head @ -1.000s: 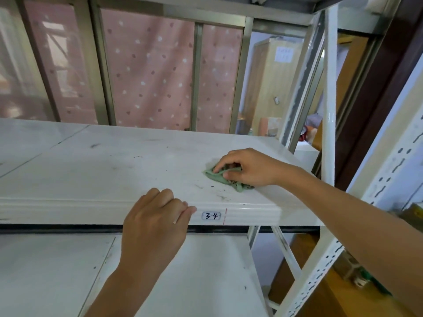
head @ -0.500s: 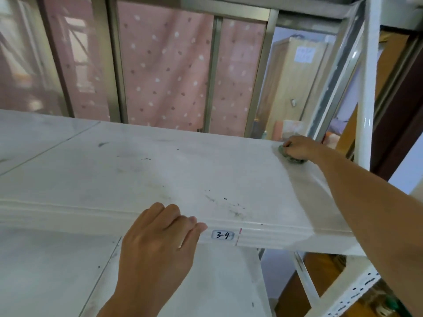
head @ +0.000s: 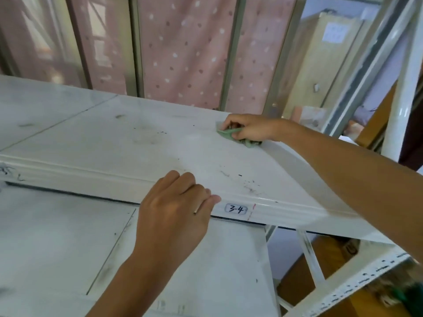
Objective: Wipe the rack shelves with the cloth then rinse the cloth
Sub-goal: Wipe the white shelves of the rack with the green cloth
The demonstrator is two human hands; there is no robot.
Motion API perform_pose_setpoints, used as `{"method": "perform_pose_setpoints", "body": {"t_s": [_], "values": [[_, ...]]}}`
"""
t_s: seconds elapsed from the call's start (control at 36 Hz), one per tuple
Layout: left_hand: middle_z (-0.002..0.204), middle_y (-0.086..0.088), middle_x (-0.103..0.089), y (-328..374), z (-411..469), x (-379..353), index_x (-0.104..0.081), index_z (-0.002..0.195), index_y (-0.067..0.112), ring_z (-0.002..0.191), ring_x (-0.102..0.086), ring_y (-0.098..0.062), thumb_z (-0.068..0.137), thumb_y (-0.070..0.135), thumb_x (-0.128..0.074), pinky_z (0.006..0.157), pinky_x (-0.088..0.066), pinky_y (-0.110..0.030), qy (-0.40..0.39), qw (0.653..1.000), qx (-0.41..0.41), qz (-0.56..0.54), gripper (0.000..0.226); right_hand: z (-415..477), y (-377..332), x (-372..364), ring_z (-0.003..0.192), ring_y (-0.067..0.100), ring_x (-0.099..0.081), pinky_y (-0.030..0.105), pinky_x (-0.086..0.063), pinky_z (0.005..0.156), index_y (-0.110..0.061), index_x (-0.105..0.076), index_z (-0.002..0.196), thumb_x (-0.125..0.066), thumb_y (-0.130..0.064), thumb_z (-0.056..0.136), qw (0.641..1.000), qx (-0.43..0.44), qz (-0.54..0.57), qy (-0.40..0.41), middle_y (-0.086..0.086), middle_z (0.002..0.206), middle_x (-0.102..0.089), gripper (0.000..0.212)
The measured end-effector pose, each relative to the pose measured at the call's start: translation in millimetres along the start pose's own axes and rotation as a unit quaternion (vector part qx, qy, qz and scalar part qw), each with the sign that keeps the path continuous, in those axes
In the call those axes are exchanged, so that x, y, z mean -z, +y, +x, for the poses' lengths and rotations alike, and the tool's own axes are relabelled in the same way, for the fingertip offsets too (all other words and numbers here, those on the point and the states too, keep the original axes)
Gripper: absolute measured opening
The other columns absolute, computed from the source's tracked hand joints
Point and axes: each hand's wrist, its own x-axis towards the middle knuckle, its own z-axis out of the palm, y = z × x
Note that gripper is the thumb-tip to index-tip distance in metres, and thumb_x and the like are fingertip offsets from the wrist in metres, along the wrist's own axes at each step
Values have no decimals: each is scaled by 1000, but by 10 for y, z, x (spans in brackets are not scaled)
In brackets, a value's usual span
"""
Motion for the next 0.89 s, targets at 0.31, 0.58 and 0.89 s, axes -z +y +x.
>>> {"method": "perform_pose_setpoints", "body": {"t_s": [0.31, 0.58, 0.89], "values": [[65, 4, -52, -3, 40, 26, -66, 64, 14, 63, -45, -16, 85, 24, -77, 63, -40, -24, 2, 1000, -28, -7, 26, -702, -227, -175, 101, 15, -57, 32, -47, 88, -42, -54, 122, -55, -22, 99, 991, 110, -30, -65, -12, 111, -55, 30], [64, 5, -52, 14, 36, 31, -66, 63, 15, 63, -43, -16, 86, 24, -77, 61, -35, -22, -3, 1000, -12, 8, 27, 10, 604, 228, 105, 11, -49, 23, -33, 82, -23, -54, 130, -53, -16, 99, 991, -35, -97, 84, -3, 135, -53, 32], [63, 5, -53, -1, 5, -30, -71, 66, 16, 61, -47, -18, 85, 26, -78, 57, -40, -24, -1, 1000, -4, 6, 23, 894, 603, 349, 120, 24, -52, 31, -41, 96, -27, -57, 130, -53, -22, 95, 988, -44, -113, 100, 1, 138, -52, 35]]}}
